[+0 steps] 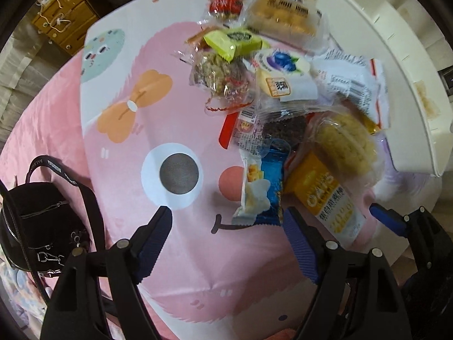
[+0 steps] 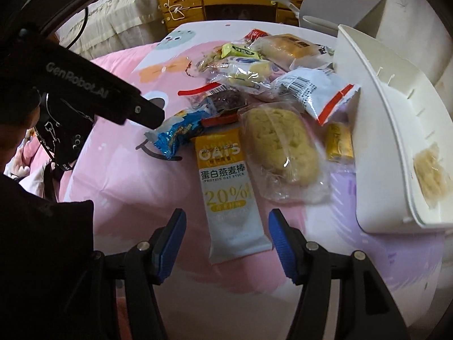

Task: Organize snacks
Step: 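Grasp the white OATS bar with the right tool while the left tool grasps the blue-wrapped snack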

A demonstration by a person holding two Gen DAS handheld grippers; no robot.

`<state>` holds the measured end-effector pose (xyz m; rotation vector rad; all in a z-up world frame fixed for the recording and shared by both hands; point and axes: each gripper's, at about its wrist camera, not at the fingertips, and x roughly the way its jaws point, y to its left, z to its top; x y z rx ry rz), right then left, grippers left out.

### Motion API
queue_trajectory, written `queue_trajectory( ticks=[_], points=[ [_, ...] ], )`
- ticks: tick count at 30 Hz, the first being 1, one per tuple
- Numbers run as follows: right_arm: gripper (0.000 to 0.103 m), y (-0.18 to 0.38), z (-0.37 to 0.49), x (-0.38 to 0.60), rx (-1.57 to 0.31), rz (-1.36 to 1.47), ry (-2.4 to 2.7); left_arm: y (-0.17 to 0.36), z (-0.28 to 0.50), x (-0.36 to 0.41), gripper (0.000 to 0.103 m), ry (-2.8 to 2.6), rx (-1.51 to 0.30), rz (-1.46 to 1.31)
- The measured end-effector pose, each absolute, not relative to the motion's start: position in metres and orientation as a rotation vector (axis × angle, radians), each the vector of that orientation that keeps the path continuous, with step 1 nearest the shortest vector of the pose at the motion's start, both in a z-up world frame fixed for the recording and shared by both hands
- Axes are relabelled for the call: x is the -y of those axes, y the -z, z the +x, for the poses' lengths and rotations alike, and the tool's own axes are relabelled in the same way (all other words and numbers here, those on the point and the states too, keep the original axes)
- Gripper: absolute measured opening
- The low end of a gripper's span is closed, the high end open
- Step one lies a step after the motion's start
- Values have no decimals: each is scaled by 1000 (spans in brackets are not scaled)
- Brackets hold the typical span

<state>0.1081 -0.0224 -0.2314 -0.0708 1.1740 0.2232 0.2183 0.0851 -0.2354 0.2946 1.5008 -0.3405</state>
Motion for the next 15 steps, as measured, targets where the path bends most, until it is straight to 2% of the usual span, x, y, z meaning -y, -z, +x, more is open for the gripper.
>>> queue_trajectory(
  ticks=[9,15],
  points=[
    [61,245,122,29,-1219,-61,-285,264,238,-71,86,338,-1598,320],
    [60,249,124,32,-1229,-70,-297,274,242,-59,86,344,-1617,367]
  ],
)
